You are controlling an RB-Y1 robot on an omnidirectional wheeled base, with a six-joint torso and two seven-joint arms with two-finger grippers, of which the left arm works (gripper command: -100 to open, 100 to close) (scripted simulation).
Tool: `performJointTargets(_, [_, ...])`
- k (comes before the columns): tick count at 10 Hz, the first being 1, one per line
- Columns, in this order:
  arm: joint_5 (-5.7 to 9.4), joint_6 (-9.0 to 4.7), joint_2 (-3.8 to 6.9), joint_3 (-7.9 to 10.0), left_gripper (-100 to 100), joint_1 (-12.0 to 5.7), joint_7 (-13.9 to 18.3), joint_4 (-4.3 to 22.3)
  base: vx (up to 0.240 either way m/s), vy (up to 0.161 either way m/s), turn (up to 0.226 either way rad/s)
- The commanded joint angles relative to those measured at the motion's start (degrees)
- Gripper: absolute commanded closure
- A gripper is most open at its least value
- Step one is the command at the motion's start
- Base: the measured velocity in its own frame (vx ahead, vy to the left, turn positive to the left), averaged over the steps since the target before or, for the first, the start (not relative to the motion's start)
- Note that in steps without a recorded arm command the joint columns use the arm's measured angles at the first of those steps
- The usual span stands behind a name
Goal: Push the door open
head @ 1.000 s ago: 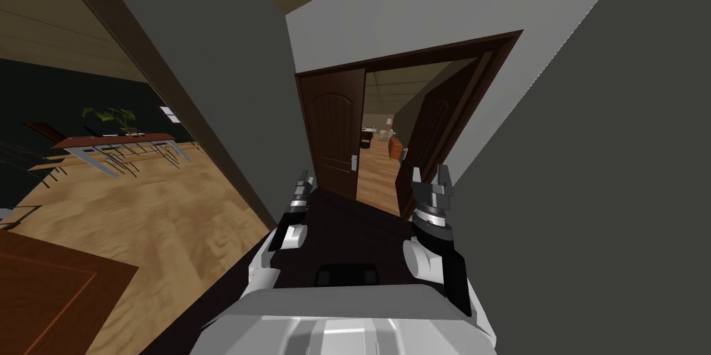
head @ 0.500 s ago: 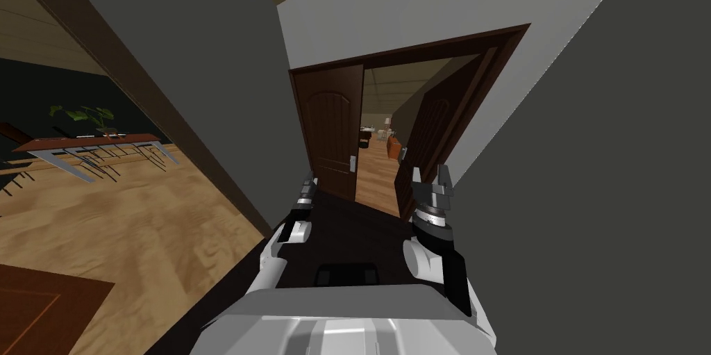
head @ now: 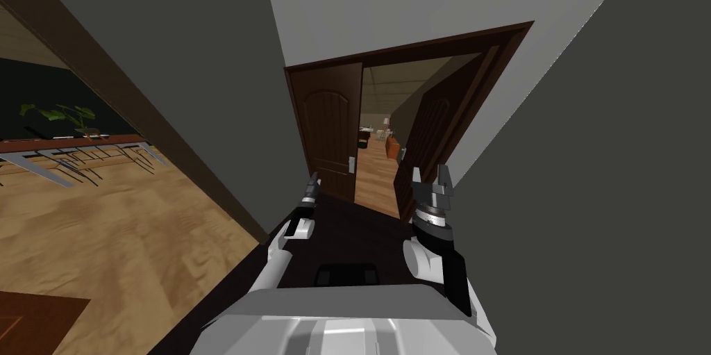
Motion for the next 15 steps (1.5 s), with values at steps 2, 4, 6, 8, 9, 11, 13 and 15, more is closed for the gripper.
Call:
performJointTargets(2, [-0.11, 0.22, -0.16, -0.5, -100, -3.04, 0.49, 4.63, 0.082, 0.018, -0.058])
performJointTargets(4, [-0.13, 0.27, -0.17, -0.68, -100, -4.3, 0.72, 7.17, 0.059, 0.008, -0.03])
performJointTargets(6, [-0.17, 0.36, -0.22, -1.03, -100, -6.77, 1.17, 10.89, 0.087, 0.021, -0.061])
performJointTargets(8, [-0.19, 0.41, -0.28, -1.2, -100, -7.99, 1.4, 13.32, 0.064, 0.004, -0.024])
performJointTargets(9, [-0.21, 0.45, -0.33, -1.37, -100, -9.21, 1.62, 15.23, 0.083, 0.01, -0.06])
performJointTargets(11, [-0.23, 0.5, -0.38, -1.54, -100, -10.43, 1.85, 17.38, 0.055, 0.013, -0.027])
performJointTargets(13, [-0.27, 0.58, -0.58, -1.86, -100, -12.73, 2.27, 21.2, 0.089, 0.015, -0.055])
performJointTargets(15, [-0.28, 0.62, -0.67, -2.02, -100, -13.88, 2.48, 23.11, 0.061, 0.01, -0.026])
